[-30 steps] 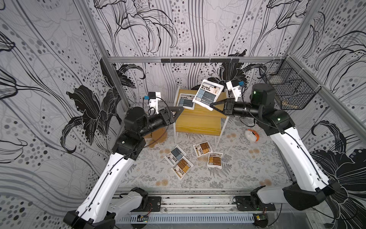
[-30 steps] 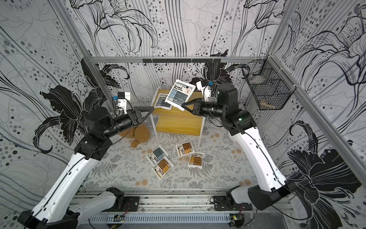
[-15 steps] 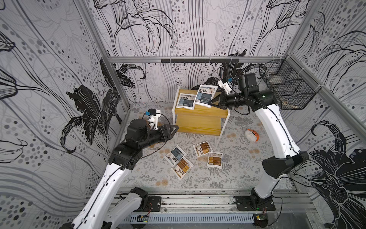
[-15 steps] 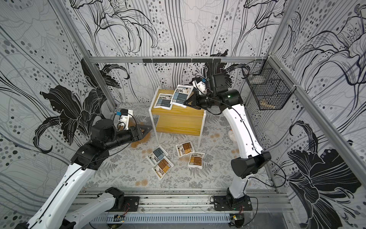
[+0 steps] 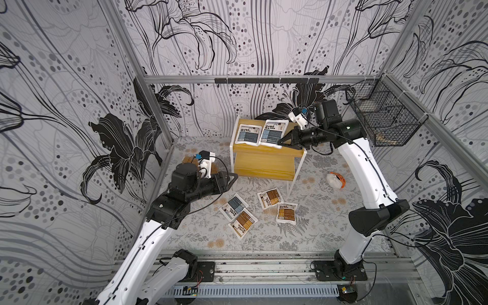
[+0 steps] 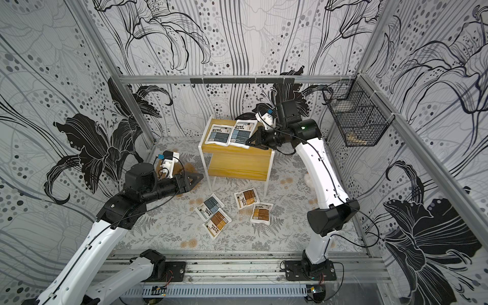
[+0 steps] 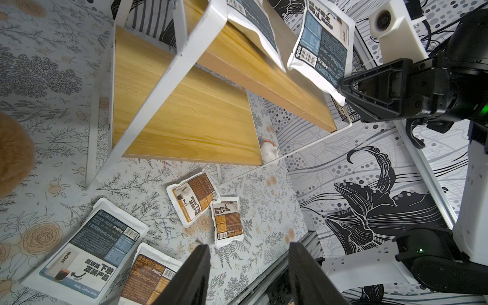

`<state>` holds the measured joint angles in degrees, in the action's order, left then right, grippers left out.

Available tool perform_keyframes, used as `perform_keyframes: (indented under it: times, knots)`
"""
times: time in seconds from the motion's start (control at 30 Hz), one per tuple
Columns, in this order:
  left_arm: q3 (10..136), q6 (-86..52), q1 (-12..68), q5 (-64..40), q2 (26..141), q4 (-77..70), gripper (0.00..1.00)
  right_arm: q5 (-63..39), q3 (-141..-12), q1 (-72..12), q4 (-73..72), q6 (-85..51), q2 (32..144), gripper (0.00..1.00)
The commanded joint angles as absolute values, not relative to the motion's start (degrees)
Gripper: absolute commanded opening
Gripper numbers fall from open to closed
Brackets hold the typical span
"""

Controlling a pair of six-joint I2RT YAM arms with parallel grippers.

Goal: Place the bagged coffee beans on the shelf by color
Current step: Place the bagged coffee beans on the shelf.

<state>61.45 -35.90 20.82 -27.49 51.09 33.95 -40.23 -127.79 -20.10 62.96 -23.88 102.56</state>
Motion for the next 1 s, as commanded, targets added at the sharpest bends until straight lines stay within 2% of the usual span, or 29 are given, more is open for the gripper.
perform_keyframes:
  times: [0.0,0.07,0.27,0.4,0.53,0.7,0.8,0.97]
  knots:
    - [60.99,-34.87,20.6,-28.27,50.42,32.78,0.53,-40.64,-127.28,-19.78,64.05,-22.15,103.78,0.0]
    - [60.94,-34.85,20.57,-28.25,50.35,32.92,0.53,-40.15,-127.78,-19.78,64.46,-21.87,104.32,0.0]
    - [60.83,-34.78,20.63,-28.2,50.28,33.14,0.53,-39.08,-128.39,-19.78,64.95,-21.46,105.27,0.1]
    - [60.82,-34.79,20.51,-28.15,50.27,33.14,0.53,-38.15,-128.5,-19.78,64.95,-21.39,105.34,0.24]
    - [60.82,-34.74,20.54,-28.13,50.26,33.23,0.53,-37.2,-128.82,-19.78,64.86,-21.44,104.92,0.47]
    - [60.85,-34.89,20.48,-28.21,50.24,33.22,0.53,-35.52,-130.96,-19.78,65.98,-21.43,104.85,0.63]
    - [60.91,-35.13,20.48,-28.09,50.27,33.14,0.53,-33.68,-132.89,-19.78,66.68,-21.57,104.73,0.71]
    - [60.87,-36.05,20.48,-27.67,49.89,32.83,0.56,-32.19,-135.7,-19.73,66.18,-22.1,103.91,0.76]
